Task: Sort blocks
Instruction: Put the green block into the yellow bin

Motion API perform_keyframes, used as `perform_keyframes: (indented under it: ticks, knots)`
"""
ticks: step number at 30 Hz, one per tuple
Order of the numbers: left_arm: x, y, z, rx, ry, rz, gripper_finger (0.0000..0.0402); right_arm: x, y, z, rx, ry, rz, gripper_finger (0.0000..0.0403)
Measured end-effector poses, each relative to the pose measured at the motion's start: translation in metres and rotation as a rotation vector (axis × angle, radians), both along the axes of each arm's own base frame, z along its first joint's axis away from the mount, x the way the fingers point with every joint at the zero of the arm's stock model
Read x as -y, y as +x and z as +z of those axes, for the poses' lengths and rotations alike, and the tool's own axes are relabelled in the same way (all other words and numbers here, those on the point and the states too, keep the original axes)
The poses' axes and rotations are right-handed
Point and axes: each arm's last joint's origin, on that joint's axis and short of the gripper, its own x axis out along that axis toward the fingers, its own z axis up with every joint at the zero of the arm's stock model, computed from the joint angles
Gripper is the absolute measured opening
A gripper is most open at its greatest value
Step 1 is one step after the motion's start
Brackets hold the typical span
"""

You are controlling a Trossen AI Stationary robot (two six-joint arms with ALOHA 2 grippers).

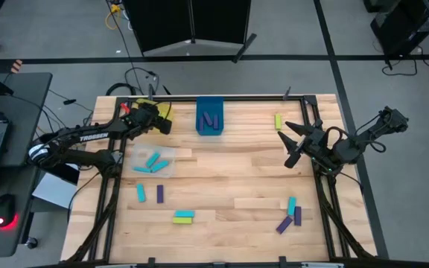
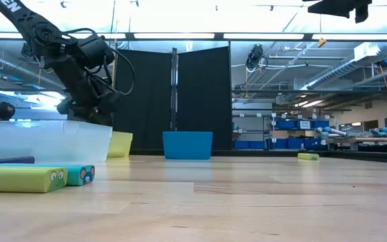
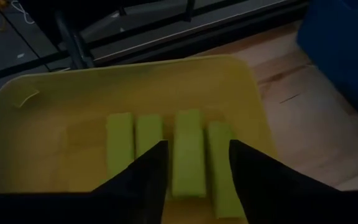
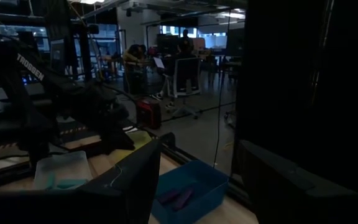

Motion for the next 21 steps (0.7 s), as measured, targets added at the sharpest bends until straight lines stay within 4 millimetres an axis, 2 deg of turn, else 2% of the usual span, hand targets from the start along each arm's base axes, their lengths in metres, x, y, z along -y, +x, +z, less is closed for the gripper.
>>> perform_keyframes:
  ticks: [8, 15, 21]
  knots:
    - [0.000, 0.001, 0.004, 0.017, 0.023, -0.028, 0.0208, -0.001, 0.002, -0.004, 0.018, 0.045, 0.002, 0.0225]
    - [0.003, 0.000, 0.023, 0.097, 0.111, -0.080, 0.0208, 0.000, 0.003, -0.016, 0.015, 0.127, -0.006, 0.0225]
    - [0.010, -0.006, 0.042, 0.214, 0.156, -0.135, 0.0209, 0.013, 0.010, -0.031, -0.024, 0.209, -0.042, 0.0225]
